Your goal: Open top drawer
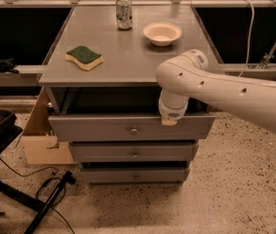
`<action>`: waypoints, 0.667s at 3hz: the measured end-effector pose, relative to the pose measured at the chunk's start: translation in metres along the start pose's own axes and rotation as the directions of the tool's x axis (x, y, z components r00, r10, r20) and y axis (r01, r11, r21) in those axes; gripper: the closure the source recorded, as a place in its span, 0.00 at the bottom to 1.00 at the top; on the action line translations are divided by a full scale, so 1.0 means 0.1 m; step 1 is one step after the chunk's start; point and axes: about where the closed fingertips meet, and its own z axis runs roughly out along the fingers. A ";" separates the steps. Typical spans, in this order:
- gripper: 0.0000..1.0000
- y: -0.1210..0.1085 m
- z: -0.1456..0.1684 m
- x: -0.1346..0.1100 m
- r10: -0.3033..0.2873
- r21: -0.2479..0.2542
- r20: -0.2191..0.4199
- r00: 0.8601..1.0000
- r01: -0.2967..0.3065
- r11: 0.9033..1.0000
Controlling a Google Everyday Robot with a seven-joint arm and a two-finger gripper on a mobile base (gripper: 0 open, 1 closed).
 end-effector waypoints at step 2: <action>1.00 -0.02 -0.06 0.01 0.001 -0.002 -0.002 1.000 -0.001 1.000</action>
Offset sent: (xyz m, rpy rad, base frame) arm -0.3431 -0.1527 0.1715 -0.4875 0.9616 0.0749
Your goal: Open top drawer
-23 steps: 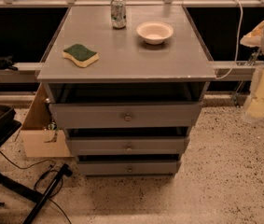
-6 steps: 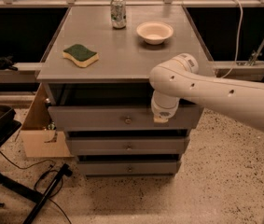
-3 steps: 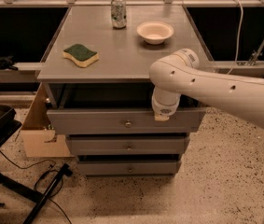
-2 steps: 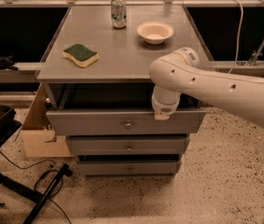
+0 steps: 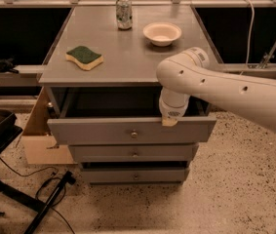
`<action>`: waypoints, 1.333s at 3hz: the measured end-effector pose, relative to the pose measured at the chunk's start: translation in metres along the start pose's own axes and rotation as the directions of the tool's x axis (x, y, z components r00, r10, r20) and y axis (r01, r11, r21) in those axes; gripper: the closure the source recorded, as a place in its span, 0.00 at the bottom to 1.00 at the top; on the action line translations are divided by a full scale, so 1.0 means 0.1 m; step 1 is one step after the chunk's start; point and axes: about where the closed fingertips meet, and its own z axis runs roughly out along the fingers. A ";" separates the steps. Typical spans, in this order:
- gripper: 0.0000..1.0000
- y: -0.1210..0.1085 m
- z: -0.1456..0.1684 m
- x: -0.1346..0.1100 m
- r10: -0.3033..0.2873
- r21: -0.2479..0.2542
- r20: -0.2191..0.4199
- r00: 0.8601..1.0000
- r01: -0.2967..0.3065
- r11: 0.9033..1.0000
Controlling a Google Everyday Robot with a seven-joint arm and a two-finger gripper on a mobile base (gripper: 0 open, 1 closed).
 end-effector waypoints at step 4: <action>1.00 0.37 -0.19 0.28 0.003 -0.106 -0.053 0.999 -0.009 0.994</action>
Offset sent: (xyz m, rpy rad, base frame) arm -0.3954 -0.1704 0.1906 -0.4705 1.0363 -0.1036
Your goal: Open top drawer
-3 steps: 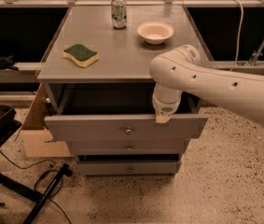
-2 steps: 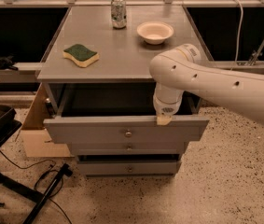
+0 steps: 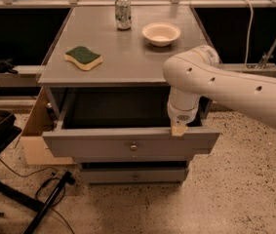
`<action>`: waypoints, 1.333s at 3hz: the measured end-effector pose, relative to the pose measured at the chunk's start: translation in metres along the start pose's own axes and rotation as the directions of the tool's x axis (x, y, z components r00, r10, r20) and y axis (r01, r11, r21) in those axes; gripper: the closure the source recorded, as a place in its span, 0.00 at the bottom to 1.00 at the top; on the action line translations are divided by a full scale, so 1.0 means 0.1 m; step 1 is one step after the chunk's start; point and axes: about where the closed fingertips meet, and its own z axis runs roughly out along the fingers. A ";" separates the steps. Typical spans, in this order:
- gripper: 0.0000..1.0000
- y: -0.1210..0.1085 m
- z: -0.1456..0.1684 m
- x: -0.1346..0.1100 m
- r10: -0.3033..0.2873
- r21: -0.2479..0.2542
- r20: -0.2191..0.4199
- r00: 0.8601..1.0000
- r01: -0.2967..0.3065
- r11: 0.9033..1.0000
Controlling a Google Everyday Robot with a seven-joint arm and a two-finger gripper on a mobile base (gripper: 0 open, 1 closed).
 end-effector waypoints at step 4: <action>0.31 0.00 -0.02 0.00 0.000 -0.002 -0.001 1.000 0.000 1.000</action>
Offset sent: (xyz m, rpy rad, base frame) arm -0.0006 -0.0003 0.0024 -0.0006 0.0016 -0.0001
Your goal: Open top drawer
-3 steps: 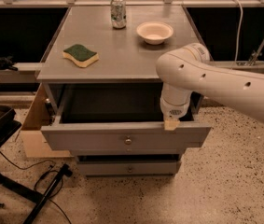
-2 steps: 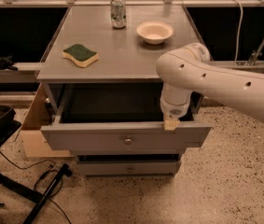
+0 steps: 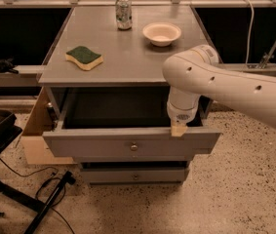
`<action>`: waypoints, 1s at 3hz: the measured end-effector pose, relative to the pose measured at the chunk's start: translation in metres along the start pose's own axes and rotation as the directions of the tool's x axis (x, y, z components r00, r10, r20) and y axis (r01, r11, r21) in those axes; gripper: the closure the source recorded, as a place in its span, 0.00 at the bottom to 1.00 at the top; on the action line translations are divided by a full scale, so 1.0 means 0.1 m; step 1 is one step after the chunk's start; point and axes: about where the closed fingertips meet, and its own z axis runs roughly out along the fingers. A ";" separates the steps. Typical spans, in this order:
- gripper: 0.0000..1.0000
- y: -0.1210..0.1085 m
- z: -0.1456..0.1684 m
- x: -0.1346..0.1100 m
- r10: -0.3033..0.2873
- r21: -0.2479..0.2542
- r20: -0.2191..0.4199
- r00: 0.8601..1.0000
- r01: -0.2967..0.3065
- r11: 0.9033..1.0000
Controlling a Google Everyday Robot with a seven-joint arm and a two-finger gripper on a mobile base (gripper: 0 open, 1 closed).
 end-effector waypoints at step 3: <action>0.06 0.26 0.21 0.07 -0.001 -0.078 -0.014 1.000 0.000 0.997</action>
Offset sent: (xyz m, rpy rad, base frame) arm 0.0000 0.0000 0.0000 0.0000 0.0000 0.0000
